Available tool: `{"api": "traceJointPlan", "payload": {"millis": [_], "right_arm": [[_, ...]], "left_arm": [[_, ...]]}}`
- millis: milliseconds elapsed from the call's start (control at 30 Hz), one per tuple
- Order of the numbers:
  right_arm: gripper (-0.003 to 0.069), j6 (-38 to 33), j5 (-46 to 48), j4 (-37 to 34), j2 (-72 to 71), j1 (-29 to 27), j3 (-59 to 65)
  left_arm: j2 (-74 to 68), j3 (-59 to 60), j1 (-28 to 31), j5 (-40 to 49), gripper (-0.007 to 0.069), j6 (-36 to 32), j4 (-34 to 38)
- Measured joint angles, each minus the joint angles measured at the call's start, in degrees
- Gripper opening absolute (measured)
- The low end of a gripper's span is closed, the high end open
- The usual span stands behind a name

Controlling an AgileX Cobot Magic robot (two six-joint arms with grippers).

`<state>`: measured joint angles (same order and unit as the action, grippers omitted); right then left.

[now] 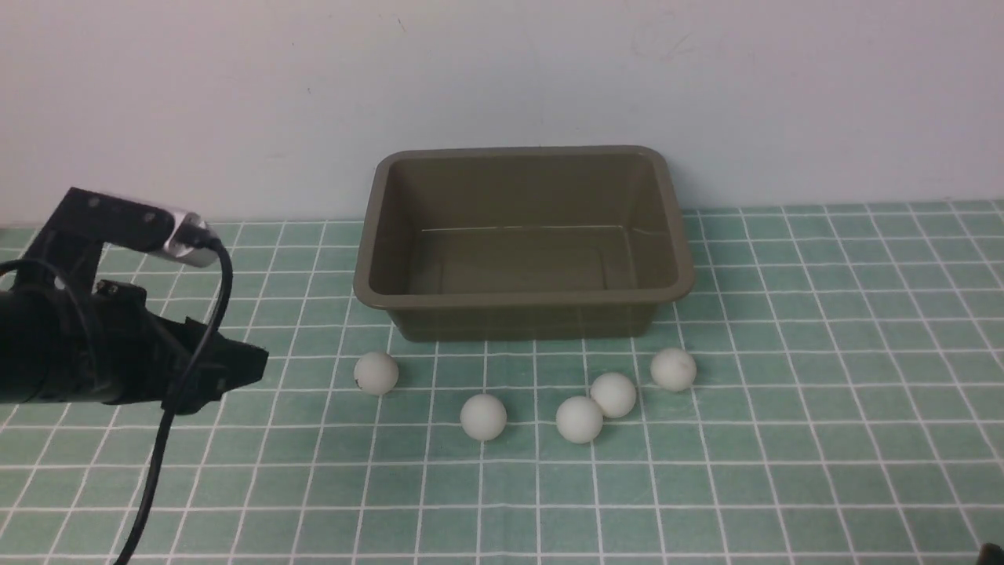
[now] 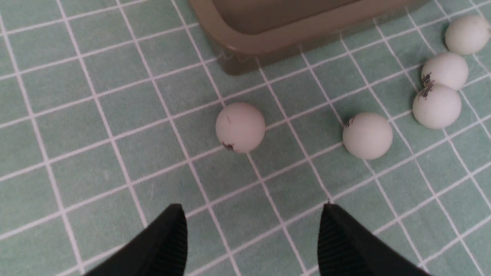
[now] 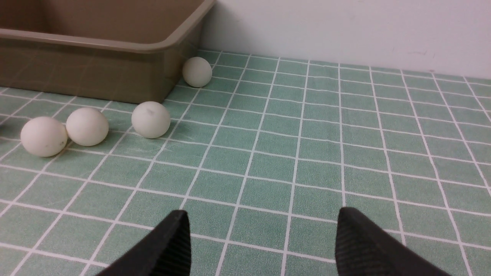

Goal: Put the table tennis balls in the box on the green coffee tablecloth.
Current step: 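Reach for and grasp a ping pong ball on the table beside the basket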

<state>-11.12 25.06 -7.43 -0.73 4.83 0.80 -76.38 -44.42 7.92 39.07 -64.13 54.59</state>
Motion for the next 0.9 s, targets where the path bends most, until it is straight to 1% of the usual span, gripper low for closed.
{"api": "traceJointPlan", "payload": {"millis": [100, 267, 500, 900], "right_arm": [[0.0462, 0.00, 0.00, 0.00, 0.00, 0.00, 0.00], [0.0462, -0.05, 0.00, 0.00, 0.00, 0.00, 0.00], [0.0462, -0.05, 0.00, 0.00, 0.00, 0.00, 0.00], [0.0462, -0.21, 0.00, 0.00, 0.00, 0.00, 0.00]], "left_arm": [[-4.61, -2.96, -0.80, 0.16, 0.0417, -1.95, 2.45], [-11.48, -7.22, -4.66, -2.21, 0.0417, -5.01, 2.99], [-22.72, -13.95, -10.54, -4.94, 0.0417, -5.16, 3.13], [-32.46, -17.77, -12.59, -7.96, 0.0417, -4.89, 3.69]]}}
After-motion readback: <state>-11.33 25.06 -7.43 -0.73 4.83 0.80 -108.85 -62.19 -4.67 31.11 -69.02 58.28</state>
